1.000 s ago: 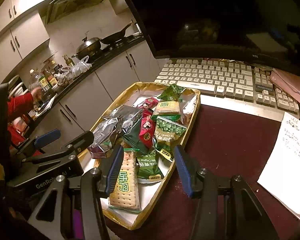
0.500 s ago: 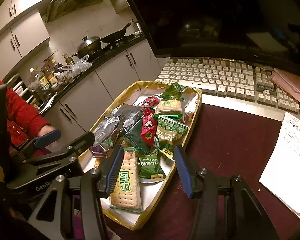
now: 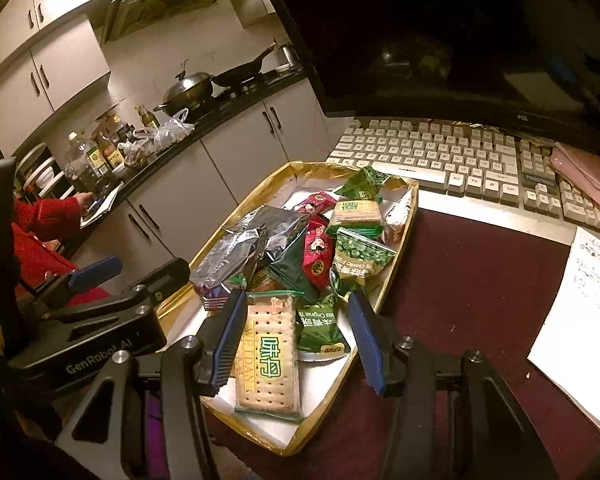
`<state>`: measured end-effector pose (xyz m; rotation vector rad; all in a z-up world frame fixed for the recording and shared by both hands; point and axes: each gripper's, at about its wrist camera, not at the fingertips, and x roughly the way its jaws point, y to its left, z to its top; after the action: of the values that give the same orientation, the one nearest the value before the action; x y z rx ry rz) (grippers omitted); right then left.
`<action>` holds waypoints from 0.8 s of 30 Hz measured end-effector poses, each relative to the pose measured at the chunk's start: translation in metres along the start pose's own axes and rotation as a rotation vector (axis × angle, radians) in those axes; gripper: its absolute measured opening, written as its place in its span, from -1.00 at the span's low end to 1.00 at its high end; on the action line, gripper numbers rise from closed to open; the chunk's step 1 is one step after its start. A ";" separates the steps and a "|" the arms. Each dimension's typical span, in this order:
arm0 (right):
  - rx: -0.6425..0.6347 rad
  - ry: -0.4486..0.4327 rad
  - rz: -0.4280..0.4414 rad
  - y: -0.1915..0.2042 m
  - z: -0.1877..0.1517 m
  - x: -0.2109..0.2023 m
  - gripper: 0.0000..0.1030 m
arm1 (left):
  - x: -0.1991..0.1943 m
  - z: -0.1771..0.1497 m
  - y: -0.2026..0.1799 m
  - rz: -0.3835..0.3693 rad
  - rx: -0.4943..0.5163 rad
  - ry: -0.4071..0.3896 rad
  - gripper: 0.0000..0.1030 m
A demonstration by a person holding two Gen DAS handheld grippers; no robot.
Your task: Organize snacks
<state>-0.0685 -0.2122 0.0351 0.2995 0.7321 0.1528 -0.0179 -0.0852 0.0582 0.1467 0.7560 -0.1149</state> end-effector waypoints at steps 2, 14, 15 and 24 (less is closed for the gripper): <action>0.005 -0.003 0.001 -0.001 -0.001 -0.002 0.02 | -0.001 -0.001 -0.002 0.001 0.002 -0.001 0.73; 0.069 -0.005 0.004 -0.018 0.000 0.000 0.18 | 0.009 -0.001 -0.011 0.003 0.018 0.023 0.73; 0.067 -0.002 0.005 -0.018 0.000 0.000 0.18 | 0.010 -0.001 -0.011 0.004 0.016 0.025 0.73; 0.044 0.010 0.002 -0.012 -0.002 0.004 0.18 | 0.012 -0.001 -0.009 0.003 0.014 0.032 0.73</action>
<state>-0.0662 -0.2223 0.0274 0.3414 0.7461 0.1400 -0.0112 -0.0941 0.0482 0.1633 0.7869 -0.1149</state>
